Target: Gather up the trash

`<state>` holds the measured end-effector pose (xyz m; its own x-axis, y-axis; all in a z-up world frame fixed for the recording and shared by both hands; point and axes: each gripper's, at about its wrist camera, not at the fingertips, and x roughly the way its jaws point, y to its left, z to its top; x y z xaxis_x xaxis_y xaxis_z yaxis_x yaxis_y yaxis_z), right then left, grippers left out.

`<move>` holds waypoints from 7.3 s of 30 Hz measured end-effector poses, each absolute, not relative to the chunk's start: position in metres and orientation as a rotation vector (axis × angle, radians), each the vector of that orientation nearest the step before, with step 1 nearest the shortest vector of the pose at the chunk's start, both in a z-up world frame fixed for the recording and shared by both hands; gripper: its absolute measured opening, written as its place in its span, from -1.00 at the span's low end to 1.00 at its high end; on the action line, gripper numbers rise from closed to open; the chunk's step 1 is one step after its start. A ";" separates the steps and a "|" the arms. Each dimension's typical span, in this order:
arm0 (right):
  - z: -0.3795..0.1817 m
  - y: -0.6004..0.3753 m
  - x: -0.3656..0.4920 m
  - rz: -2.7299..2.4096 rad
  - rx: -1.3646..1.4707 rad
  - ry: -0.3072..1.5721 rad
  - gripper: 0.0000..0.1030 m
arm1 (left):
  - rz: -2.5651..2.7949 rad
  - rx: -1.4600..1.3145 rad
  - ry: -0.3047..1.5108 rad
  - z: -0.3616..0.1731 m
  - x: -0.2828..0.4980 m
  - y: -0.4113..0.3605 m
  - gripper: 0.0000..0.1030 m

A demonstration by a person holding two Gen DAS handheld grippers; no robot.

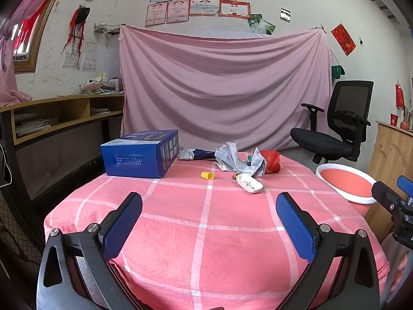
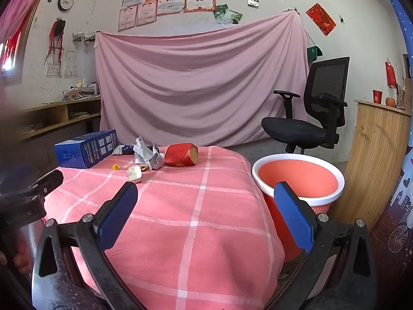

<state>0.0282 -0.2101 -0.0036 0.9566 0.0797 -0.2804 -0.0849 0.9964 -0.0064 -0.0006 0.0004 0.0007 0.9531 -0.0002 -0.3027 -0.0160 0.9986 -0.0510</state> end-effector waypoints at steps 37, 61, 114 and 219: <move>-0.004 -0.211 0.028 0.087 -0.009 0.289 1.00 | 0.008 -0.050 0.311 0.000 0.000 0.004 0.97; -0.004 -0.212 0.029 0.087 -0.007 0.292 1.00 | 0.009 -0.049 0.312 0.000 0.000 0.004 0.97; 0.047 -0.193 0.157 0.203 0.031 0.074 1.00 | 0.098 0.012 0.190 0.025 0.151 0.032 0.97; -0.014 -0.462 0.234 -0.131 0.331 0.429 -0.34 | -0.558 -0.018 0.780 0.004 0.334 -0.317 -0.39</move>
